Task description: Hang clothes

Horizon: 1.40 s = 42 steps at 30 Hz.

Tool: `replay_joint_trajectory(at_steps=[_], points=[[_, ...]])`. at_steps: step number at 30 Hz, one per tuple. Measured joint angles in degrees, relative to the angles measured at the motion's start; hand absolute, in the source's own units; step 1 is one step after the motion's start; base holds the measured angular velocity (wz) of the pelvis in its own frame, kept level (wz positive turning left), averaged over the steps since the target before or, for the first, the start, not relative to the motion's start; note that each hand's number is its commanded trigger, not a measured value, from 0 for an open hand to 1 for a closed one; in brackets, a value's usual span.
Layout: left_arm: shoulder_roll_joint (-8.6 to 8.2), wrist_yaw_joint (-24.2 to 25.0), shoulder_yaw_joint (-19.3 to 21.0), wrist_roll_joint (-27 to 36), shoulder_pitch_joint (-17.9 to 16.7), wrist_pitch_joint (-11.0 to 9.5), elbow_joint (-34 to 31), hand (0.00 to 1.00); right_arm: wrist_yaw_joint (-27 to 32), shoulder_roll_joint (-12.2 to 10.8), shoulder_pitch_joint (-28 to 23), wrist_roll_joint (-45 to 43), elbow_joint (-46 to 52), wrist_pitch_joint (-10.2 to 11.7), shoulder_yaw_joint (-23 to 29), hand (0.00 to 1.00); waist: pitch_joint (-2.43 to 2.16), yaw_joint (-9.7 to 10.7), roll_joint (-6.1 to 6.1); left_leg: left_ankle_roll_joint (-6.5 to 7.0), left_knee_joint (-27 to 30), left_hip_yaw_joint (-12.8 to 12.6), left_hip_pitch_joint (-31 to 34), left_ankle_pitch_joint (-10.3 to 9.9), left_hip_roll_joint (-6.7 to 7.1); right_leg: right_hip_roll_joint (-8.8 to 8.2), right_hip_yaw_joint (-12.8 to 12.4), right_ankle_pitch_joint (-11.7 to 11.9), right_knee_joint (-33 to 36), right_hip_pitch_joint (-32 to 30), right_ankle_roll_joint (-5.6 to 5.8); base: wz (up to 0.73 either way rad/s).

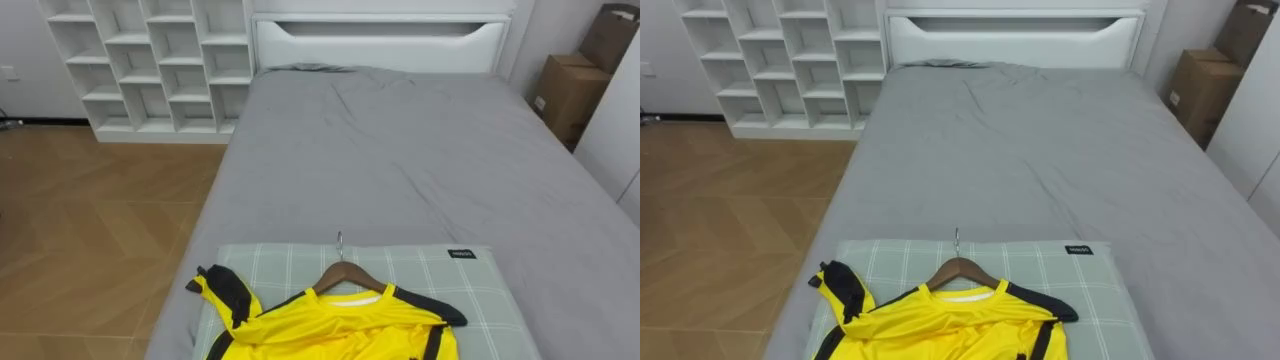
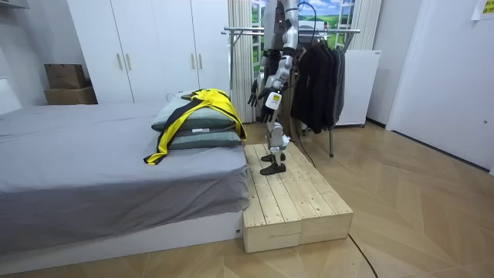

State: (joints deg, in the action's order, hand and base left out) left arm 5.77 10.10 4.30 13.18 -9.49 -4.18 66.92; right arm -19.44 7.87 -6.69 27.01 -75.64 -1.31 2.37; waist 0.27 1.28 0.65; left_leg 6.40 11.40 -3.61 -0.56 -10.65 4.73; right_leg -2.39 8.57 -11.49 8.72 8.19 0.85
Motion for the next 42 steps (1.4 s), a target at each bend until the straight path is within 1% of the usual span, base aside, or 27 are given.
replay_joint_trajectory(at_steps=[14, 16, 19, 23, 27, 31, 35, 38, 40, 41, 42], points=[[0.09, -0.01, -0.01, 0.0, 0.07, -0.01, -0.01, 0.0, 0.04, 0.1, 0.16, -0.32, 0.13, 0.0, 0.0, 0.0, 0.11, -0.02, 0.21, -0.01, -0.11, 0.0, -0.21, 0.01, 0.01, 0.0, 0.16, 0.0, -0.04, -0.08, 0.0, 0.0], [0.18, -0.01, 0.0, 0.01, 0.07, -0.06, -0.03, 0.0, 0.04, 0.08, 0.3, -0.3, 0.12, 0.01, -0.05, 0.0, 0.22, 0.0, 0.38, -0.01, -0.1, 0.13, -0.1, 0.01, 0.02, 0.0, 0.34, 0.0, -0.06, 0.1, 0.0, 0.02], [0.19, -0.01, 0.01, 0.01, 0.07, -0.16, -0.02, 0.0, 0.05, 0.08, 0.42, -0.35, 0.09, 0.02, -0.02, 0.0, 0.25, -0.02, 0.42, -0.02, 0.0, 0.59, 0.05, 0.0, 0.09, 0.02, 0.38, 0.0, -0.05, 0.1, 0.0, 0.07], [0.17, -0.01, 0.01, 0.17, 0.06, -0.21, -0.01, 0.0, 0.13, 0.08, 0.35, -0.34, 0.1, 0.02, -0.04, 0.0, 0.25, -0.06, 0.4, -0.05, 0.14, 0.71, 0.21, -0.02, 0.09, 0.04, 0.77, 0.0, -0.05, 0.08, 0.0, 0.01], [0.01, -0.09, -0.01, 2.3, -0.16, -0.21, 0.11, 0.0, 1.25, 0.07, 0.42, -0.34, 0.19, 0.04, -0.05, 0.0, 0.22, -0.09, 0.3, -0.05, 0.2, 0.76, 0.21, -0.02, 0.09, 0.01, 1.45, 0.0, -0.05, 0.09, 0.0, 0.0], [-0.07, -0.8, 0.07, 2.71, -0.18, -0.21, 0.3, 0.0, 2.33, 0.07, 0.28, -0.33, 0.26, 0.06, 0.02, 0.0, 0.15, -0.11, 0.16, -0.05, 0.23, 0.83, 0.07, -0.03, 0.1, -0.05, 2.2, 0.0, 0.01, 0.13, 0.0, 0.0], [-0.15, -2.29, 0.29, 2.88, -0.33, -0.19, 0.15, 0.0, 3.47, 0.05, 0.35, -0.37, 0.5, 0.09, 0.03, 0.0, 0.15, -0.21, 0.18, -0.05, 0.13, 0.82, -0.52, -0.02, 0.07, -0.05, 2.24, 0.0, -0.06, 0.64, 0.0, 0.0], [-0.13, -4.66, 2.8, 2.75, -0.82, -0.14, -0.1, 0.0, 4.59, 0.07, 0.15, -0.2, 0.69, 0.28, 0.09, 0.0, 0.09, -0.66, 0.12, -0.15, 0.01, 0.77, -1.0, -0.08, 0.01, 0.04, 2.24, 0.0, -0.07, 0.94, 0.0, -0.05], [0.11, -7.26, 5.98, 2.14, -1.57, -0.13, -0.12, 0.0, 5.4, 0.2, -0.45, -0.24, 0.92, 0.43, 0.25, 0.0, -0.05, -1.49, -0.21, -0.23, 0.41, 0.67, -1.05, -0.14, -0.05, 0.06, 2.44, 0.0, -0.07, 1.02, 0.0, -0.02], [0.14, -8.11, 7.38, 1.71, -1.82, -0.14, -0.12, 0.0, 5.59, 0.26, -0.68, -0.27, 0.96, 0.43, 0.64, 0.0, 0.04, -1.73, -0.03, -0.23, 0.34, 0.68, -1.11, -0.14, -0.04, 0.06, 2.44, 0.0, -0.07, 1.09, 0.0, 0.0], [0.22, -10.2, 9.68, 0.25, -2.51, -0.14, -0.17, 0.0, 5.86, 0.44, -1.21, -0.5, 1.09, 0.48, 1.57, 0.0, 0.06, -1.88, -0.11, -0.24, 0.28, 0.75, -1.2, -0.14, -0.04, 0.06, 2.42, 0.0, -0.08, 1.24, 0.0, 0.0]])
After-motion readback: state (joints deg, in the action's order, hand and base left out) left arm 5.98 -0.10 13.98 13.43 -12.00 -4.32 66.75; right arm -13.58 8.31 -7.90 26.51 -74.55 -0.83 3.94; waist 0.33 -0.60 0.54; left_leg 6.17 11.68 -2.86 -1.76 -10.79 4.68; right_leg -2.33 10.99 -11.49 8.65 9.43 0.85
